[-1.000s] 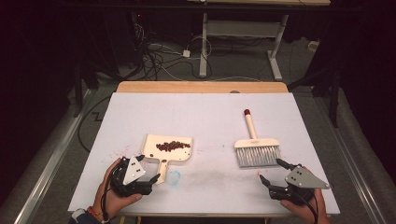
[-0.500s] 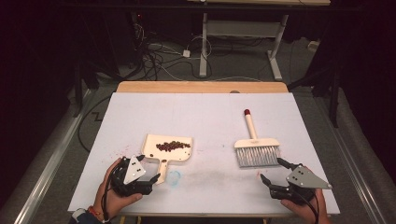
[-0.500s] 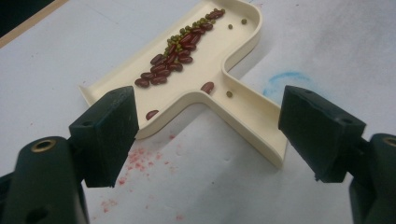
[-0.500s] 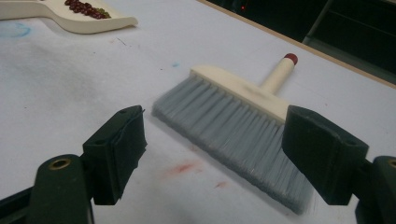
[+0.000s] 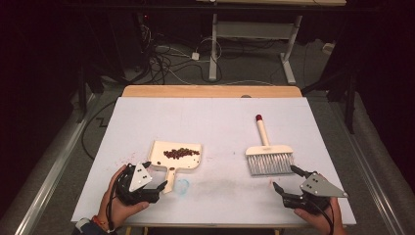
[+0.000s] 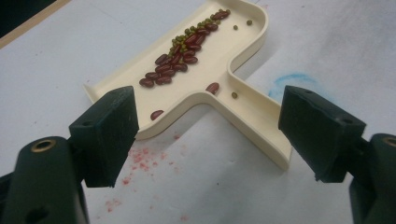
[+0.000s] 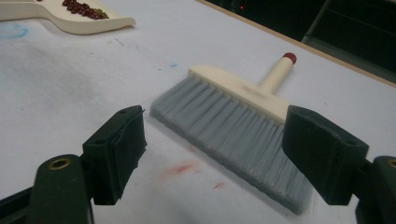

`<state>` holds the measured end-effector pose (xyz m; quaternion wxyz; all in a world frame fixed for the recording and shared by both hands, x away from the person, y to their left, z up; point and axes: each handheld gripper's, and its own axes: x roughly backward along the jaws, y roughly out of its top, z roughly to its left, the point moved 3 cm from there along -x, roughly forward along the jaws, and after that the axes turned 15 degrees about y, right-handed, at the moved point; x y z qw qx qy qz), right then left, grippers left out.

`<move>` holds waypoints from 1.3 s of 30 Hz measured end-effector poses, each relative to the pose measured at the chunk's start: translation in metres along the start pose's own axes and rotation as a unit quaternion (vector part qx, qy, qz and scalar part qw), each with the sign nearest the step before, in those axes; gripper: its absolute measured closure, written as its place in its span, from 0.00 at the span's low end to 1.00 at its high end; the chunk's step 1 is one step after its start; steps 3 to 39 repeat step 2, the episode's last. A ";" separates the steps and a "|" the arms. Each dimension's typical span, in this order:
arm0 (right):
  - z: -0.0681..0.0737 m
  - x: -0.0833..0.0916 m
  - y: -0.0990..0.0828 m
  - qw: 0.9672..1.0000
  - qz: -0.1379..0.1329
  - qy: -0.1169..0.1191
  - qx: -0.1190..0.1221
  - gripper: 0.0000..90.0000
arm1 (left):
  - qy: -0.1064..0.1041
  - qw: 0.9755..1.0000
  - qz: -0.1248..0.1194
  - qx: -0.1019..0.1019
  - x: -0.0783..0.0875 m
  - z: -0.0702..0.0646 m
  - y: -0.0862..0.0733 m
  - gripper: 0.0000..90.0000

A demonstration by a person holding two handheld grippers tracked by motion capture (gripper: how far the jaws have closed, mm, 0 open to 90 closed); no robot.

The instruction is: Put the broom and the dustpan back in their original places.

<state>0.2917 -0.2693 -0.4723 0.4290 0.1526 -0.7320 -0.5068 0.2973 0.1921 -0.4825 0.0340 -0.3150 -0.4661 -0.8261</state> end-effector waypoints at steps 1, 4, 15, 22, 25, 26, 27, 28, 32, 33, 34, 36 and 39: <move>0.000 0.000 0.000 1.000 0.000 -0.001 0.000 0.24 | 0.000 1.000 0.000 0.003 0.000 0.000 0.000 0.22; 0.000 0.000 0.000 1.000 0.000 -0.002 0.001 0.24 | 0.001 1.000 0.000 0.003 0.000 0.000 0.000 0.22; 0.000 0.000 0.000 1.000 0.000 -0.002 0.001 0.24 | 0.001 1.000 0.000 0.003 0.000 0.000 0.000 0.22; 0.000 0.000 0.000 1.000 0.000 -0.002 0.001 0.24 | 0.001 1.000 0.000 0.003 0.000 0.000 0.000 0.22; 0.000 0.000 0.000 1.000 0.000 -0.002 0.001 0.24 | 0.001 1.000 0.000 0.003 0.000 0.000 0.000 0.22; 0.000 0.000 0.000 1.000 0.000 -0.002 0.001 0.24 | 0.001 1.000 0.000 0.003 0.000 0.000 0.000 0.22; 0.000 0.000 0.000 1.000 0.000 -0.002 0.001 0.24 | 0.001 1.000 0.000 0.003 0.000 0.000 0.000 0.22; 0.000 0.000 0.000 1.000 0.000 -0.002 0.001 0.24 | 0.001 1.000 0.000 0.003 0.000 0.000 0.000 0.22; 0.000 0.000 0.000 1.000 0.000 -0.002 0.001 0.24 | 0.001 1.000 0.000 0.003 0.000 0.000 0.000 0.22; 0.000 0.000 0.000 1.000 0.000 -0.002 0.001 0.24 | 0.001 1.000 0.000 0.003 0.000 0.000 0.000 0.22; 0.000 0.000 0.000 1.000 0.000 -0.002 0.001 0.24 | 0.001 1.000 0.000 0.003 0.000 0.000 0.000 0.22; 0.000 0.000 0.000 1.000 0.000 -0.002 0.001 0.24 | 0.001 1.000 0.000 0.003 0.000 0.000 0.000 0.22; 0.000 0.000 0.000 1.000 0.000 -0.002 0.001 0.24 | 0.001 1.000 0.000 0.003 0.000 0.000 0.000 0.22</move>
